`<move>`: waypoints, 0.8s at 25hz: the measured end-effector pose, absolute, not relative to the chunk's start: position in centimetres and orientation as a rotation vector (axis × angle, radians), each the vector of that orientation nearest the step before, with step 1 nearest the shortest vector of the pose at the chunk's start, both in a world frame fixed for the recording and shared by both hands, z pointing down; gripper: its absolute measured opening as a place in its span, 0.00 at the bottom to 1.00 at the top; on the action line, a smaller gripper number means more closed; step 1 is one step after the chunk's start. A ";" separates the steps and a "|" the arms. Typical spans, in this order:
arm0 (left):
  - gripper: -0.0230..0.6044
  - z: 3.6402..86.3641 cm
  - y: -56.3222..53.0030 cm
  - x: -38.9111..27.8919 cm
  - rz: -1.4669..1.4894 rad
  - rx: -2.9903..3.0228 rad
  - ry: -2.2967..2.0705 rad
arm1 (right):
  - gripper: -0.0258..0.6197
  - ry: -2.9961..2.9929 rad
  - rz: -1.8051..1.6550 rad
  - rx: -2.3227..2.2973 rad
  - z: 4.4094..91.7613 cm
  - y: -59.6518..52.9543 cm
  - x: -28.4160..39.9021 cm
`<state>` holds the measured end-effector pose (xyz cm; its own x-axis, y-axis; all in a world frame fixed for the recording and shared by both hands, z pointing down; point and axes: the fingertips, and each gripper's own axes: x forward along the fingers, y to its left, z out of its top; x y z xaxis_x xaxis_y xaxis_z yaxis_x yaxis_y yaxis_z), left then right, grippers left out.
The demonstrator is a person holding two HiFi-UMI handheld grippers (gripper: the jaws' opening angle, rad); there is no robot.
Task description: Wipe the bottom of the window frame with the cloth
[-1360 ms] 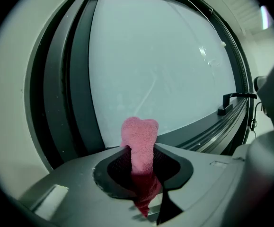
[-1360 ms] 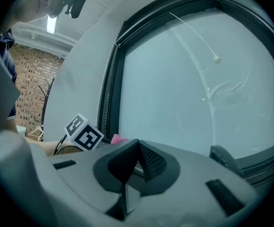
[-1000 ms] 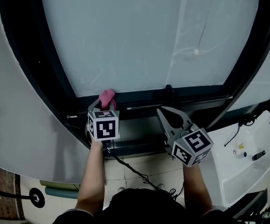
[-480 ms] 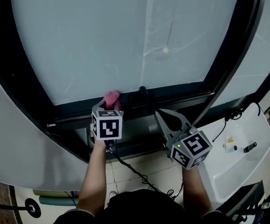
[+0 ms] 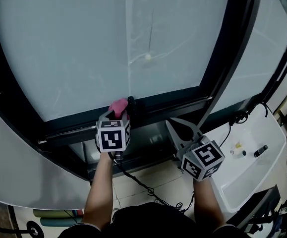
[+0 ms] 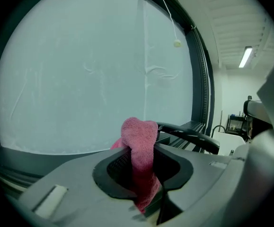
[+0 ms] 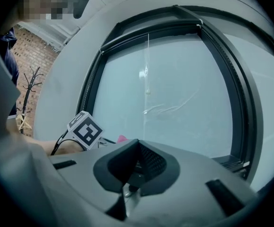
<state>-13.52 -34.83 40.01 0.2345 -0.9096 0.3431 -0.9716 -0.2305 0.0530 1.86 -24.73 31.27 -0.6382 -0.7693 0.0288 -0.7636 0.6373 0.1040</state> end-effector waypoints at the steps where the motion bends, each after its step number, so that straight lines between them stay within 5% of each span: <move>1: 0.22 39.5 -34.8 -13.1 0.344 2.268 -1.766 | 0.05 -2.778 -0.126 1.312 31.2 -24.7 2.3; 20: 0.22 30.6 -36.1 -6.5 0.401 2.364 -1.949 | 0.05 -2.827 -0.143 1.382 29.0 -24.9 8.9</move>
<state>-6.53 -36.12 30.62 0.1713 -0.9578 0.2307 -0.9711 -0.2036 -0.1243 8.85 -24.90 29.04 -0.6151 -0.7871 -0.0469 -0.7878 0.6110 0.0778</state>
